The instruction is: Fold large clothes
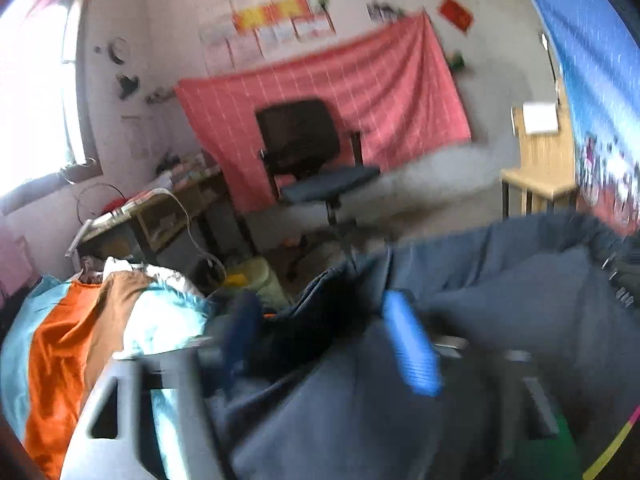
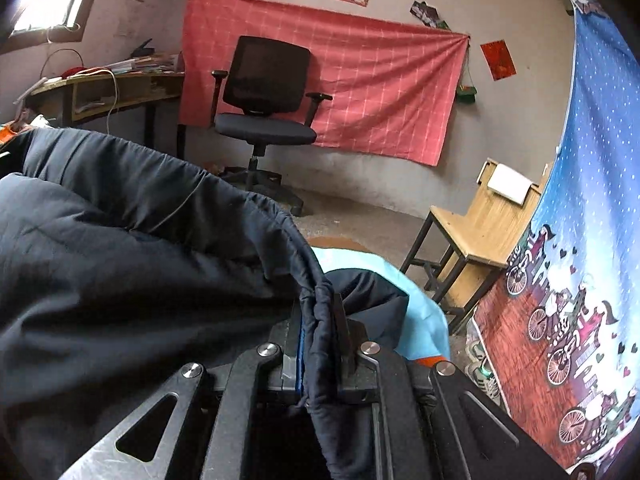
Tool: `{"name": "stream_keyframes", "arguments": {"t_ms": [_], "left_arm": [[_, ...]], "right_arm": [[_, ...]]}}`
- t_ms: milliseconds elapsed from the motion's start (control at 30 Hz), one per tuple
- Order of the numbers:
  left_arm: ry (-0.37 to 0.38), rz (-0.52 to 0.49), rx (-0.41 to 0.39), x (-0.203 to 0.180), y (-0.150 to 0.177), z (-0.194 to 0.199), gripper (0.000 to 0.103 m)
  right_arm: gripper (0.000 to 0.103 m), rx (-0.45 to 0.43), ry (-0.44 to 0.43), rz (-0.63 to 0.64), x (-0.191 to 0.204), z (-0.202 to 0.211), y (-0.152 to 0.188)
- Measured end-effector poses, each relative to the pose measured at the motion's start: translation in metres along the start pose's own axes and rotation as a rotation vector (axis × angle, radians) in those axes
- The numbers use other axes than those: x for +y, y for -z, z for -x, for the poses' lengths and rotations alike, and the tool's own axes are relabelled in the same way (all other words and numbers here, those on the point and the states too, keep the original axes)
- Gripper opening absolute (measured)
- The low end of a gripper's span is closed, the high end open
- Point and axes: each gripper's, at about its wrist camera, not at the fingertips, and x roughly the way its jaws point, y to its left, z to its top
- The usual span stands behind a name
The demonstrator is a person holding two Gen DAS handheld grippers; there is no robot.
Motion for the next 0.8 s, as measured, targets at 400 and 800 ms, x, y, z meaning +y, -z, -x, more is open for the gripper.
{"name": "stream_keyframes", "arguments": {"t_ms": [400, 800], "left_arm": [[0.158, 0.037, 0.043, -0.009, 0.033, 0.042, 0.078], [0.053, 0.109, 0.163, -0.022, 0.022, -0.028, 0.092]], "right_arm": [[0.093, -0.171, -0.092, -0.16, -0.035, 0.043, 0.007], [0.093, -0.008, -0.337, -0.083, 0.008, 0.014, 0.01]]}}
